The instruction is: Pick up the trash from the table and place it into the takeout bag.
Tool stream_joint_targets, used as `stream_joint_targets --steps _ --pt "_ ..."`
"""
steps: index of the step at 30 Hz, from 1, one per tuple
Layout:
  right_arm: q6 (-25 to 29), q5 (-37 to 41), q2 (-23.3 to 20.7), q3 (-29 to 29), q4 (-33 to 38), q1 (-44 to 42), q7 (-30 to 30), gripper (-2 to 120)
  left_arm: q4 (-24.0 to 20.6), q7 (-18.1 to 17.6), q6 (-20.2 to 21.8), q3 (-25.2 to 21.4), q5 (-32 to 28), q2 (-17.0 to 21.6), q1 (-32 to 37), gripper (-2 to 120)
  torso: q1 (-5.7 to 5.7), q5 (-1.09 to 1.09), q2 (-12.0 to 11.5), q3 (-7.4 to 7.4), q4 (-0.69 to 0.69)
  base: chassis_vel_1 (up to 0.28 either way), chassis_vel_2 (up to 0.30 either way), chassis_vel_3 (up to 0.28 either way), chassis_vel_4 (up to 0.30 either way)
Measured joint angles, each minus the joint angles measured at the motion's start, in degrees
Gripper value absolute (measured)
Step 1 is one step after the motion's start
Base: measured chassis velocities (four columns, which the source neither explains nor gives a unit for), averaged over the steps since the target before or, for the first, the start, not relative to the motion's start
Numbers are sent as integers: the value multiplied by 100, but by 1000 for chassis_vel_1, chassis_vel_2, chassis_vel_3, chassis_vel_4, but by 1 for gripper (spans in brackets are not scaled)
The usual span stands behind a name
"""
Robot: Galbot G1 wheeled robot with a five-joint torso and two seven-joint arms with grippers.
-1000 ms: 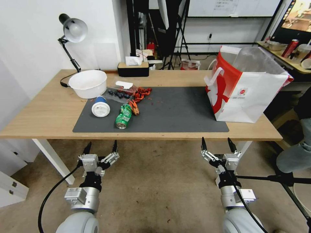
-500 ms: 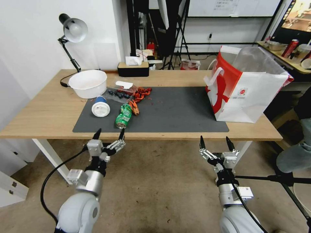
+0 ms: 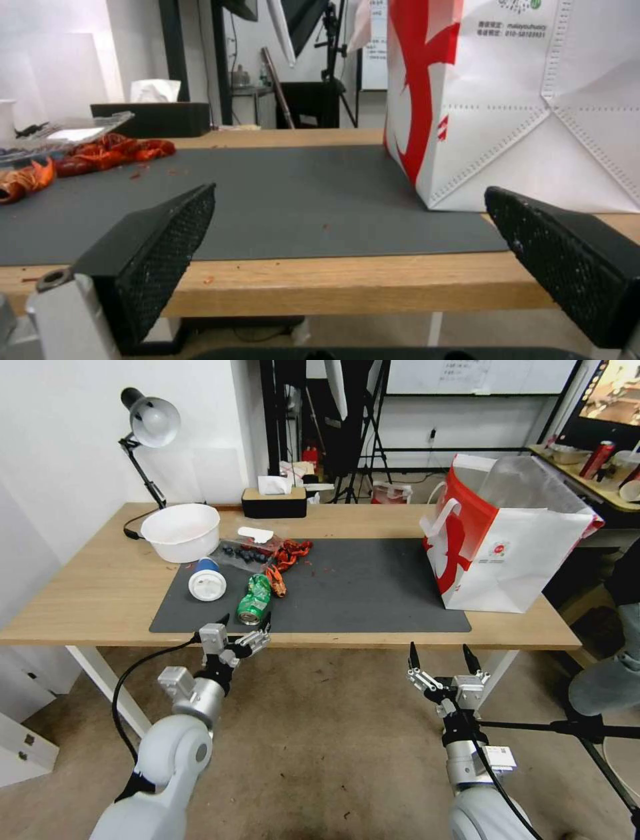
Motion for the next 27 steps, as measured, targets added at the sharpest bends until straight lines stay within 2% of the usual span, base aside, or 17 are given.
stream_joint_targets --steps 12,20,27 --pt "-18 -40 59 1 -39 43 19 100 258 -155 409 137 10 190 -375 100 0 0 0 0 1 0 0 0 0" --pt "-18 -41 87 3 -58 47 31 100 415 -172 485 201 17 221 -533 100 0 1 0 0 0 0 0 0 0" --pt "-12 -41 94 14 -77 49 41 100 583 -230 601 256 56 246 -666 88 0 1 0 0 0 0 0 0 0"
